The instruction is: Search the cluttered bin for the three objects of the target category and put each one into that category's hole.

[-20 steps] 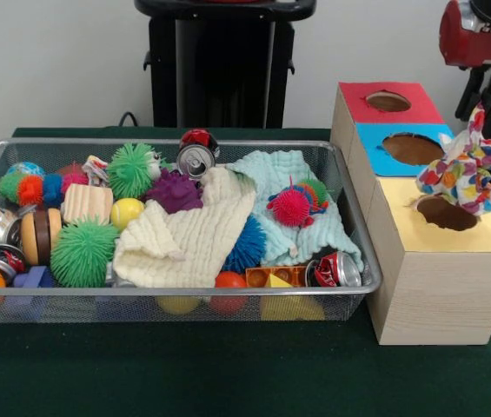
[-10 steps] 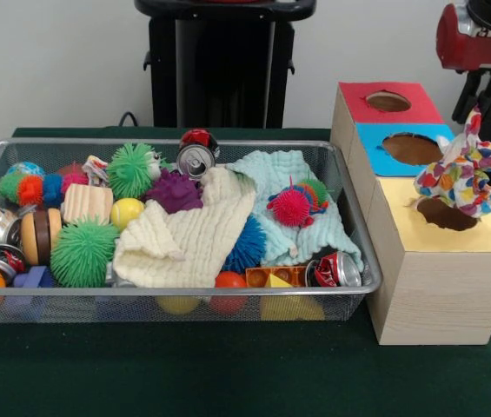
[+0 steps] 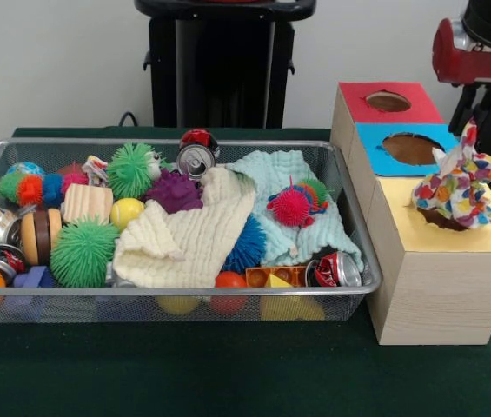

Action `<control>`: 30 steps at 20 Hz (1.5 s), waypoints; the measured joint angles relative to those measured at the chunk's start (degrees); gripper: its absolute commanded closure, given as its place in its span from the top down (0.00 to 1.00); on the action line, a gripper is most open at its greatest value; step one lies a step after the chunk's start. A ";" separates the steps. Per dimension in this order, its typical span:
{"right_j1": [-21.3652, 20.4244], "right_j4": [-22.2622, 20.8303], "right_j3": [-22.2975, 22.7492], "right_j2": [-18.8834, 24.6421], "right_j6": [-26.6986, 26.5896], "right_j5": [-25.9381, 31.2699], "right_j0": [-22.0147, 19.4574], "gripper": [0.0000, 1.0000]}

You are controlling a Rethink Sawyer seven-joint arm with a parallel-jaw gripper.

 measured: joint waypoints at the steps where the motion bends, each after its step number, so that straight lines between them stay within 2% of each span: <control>1: 0.24 -0.01 0.00 0.00 0.00 -0.39 0.00 0.00; 11: 2.34 0.01 -0.02 -0.69 0.00 -4.09 0.03 0.00; 30: 7.14 0.95 -0.64 -2.87 0.04 -4.19 0.05 0.00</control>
